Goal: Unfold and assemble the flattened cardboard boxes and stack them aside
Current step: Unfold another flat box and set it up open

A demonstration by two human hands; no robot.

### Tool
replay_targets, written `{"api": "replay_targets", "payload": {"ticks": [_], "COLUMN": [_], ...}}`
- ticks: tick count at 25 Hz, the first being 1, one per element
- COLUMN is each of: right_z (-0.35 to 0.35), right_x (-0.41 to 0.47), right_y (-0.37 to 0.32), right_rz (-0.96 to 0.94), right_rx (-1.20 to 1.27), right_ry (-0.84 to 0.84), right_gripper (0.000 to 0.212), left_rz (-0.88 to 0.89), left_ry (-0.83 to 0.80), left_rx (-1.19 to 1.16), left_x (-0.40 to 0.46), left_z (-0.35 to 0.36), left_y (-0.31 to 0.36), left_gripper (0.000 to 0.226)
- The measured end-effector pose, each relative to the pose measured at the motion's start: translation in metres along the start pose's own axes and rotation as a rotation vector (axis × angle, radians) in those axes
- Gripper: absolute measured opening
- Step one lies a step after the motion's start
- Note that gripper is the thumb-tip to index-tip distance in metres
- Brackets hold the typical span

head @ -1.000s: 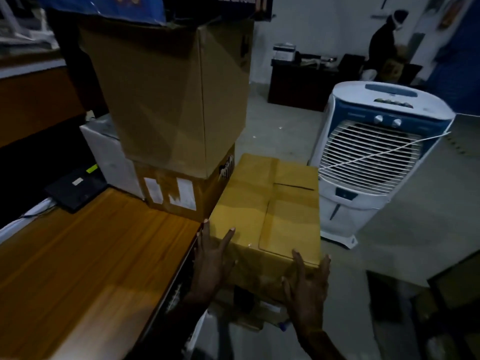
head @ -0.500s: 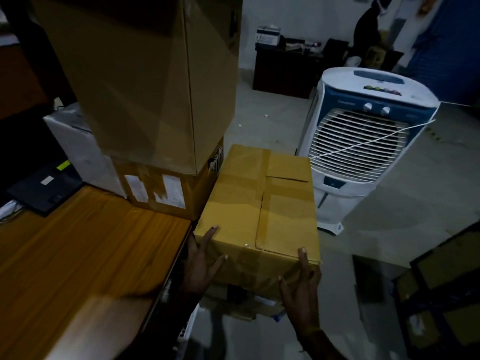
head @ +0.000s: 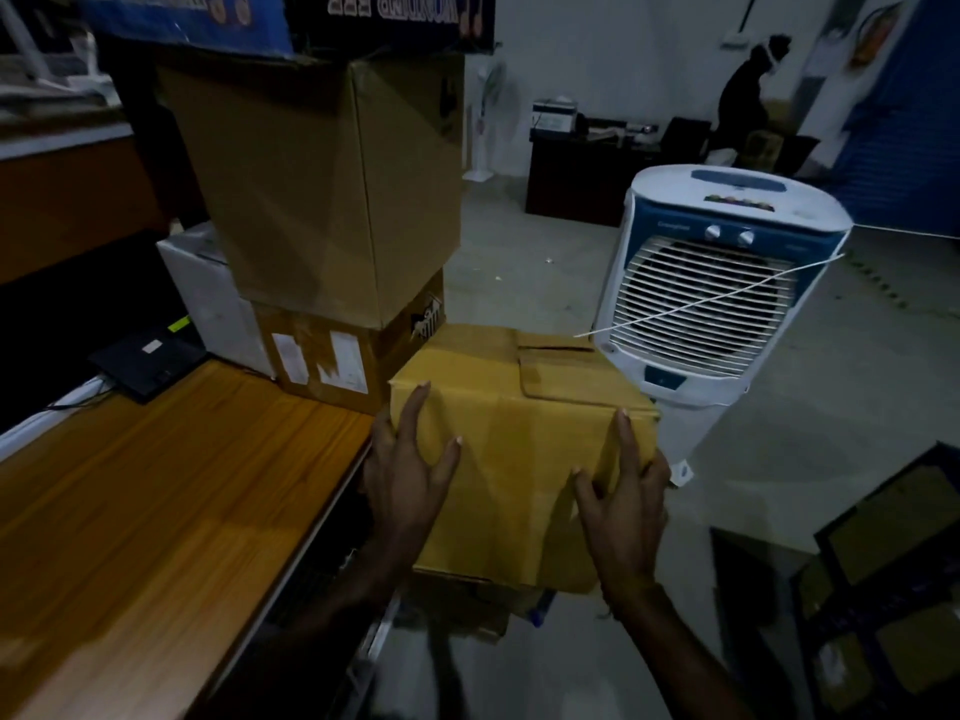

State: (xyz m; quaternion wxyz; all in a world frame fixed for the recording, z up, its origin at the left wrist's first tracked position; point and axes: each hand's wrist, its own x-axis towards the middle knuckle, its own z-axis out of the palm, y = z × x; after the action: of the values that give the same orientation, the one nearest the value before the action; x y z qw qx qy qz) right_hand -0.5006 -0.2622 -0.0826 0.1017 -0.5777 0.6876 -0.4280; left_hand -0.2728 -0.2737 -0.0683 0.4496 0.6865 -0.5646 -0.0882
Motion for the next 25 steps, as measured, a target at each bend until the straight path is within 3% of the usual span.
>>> {"api": "replay_targets", "payload": {"ticks": [6, 9, 14, 19, 23, 25], "right_z": [-0.014, -0.008, 0.002, 0.016, 0.019, 0.021], "right_x": [0.065, 0.080, 0.103, 0.104, 0.075, 0.052], "right_y": [-0.018, -0.019, -0.015, -0.012, 0.013, 0.031], "right_rz": [-0.067, -0.057, -0.002, -0.022, -0.102, -0.088], "right_rx": [-0.143, -0.164, -0.190, -0.114, -0.137, -0.074], "right_ry": [-0.067, -0.056, -0.004, 0.024, -0.060, -0.140], "right_gripper": [0.071, 0.067, 0.063, 0.065, 0.080, 0.094], "left_rz": [0.080, 0.071, 0.337, 0.368, 0.462, 0.387], "left_ry": [-0.106, -0.251, -0.418, -0.323, -0.201, -0.150], "left_rx": [0.057, 0.139, 0.347, 0.362, 0.182, 0.047], "left_x": [0.048, 0.023, -0.027, 0.002, 0.021, 0.029], "left_z": [-0.006, -0.004, 0.012, 0.022, 0.027, 0.031], "left_y": [0.026, 0.007, -0.049, -0.053, -0.059, -0.056], "left_gripper": [0.067, 0.088, 0.115, 0.106, 0.077, 0.070]}}
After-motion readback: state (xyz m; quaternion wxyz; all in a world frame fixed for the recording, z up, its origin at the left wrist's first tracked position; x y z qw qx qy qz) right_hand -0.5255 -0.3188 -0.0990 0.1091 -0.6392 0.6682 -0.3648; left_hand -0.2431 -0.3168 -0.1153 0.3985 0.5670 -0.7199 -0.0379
